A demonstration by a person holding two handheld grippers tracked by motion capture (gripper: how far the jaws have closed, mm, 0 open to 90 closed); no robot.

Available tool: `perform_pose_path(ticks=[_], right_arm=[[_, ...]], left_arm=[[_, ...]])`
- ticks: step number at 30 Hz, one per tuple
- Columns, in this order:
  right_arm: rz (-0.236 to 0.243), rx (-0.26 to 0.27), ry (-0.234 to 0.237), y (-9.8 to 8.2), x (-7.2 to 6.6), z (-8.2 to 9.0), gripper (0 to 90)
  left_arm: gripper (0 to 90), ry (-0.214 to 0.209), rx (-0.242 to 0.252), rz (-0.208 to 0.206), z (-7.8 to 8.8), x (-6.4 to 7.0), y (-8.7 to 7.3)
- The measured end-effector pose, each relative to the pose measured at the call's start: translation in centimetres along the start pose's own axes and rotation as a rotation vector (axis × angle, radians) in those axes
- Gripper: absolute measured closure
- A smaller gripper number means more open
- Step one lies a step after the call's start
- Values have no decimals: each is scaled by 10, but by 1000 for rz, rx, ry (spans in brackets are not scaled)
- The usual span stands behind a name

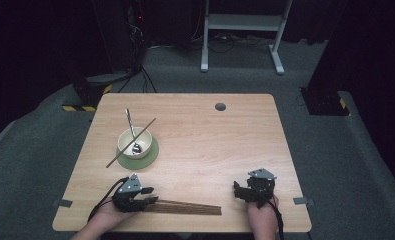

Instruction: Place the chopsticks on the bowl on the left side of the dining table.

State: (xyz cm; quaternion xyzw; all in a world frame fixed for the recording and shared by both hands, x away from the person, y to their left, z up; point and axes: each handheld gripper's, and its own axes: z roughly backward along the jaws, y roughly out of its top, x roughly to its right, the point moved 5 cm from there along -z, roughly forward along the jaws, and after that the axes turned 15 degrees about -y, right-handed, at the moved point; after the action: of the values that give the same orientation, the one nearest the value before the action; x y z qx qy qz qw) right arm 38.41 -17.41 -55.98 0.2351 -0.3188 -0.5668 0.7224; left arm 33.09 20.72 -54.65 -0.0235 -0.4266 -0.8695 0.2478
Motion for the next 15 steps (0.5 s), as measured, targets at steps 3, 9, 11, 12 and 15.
perform_pose_path(ticks=[3,9,11,12,15], right_arm=[[2,1,0,0,0,0,91],[0,0,0,0,0,0,91],[0,0,0,0,0,0,91],[0,0,0,0,0,0,91],[0,0,0,0,0,0,91]], left_arm=[[628,2,-7,3,-2,0,0],[641,-9,-14,0,-5,0,0],[657,-2,-13,3,-6,-1,1],[665,3,-14,5,-6,-2,0],[683,10,-13,10,-7,-5,0]])
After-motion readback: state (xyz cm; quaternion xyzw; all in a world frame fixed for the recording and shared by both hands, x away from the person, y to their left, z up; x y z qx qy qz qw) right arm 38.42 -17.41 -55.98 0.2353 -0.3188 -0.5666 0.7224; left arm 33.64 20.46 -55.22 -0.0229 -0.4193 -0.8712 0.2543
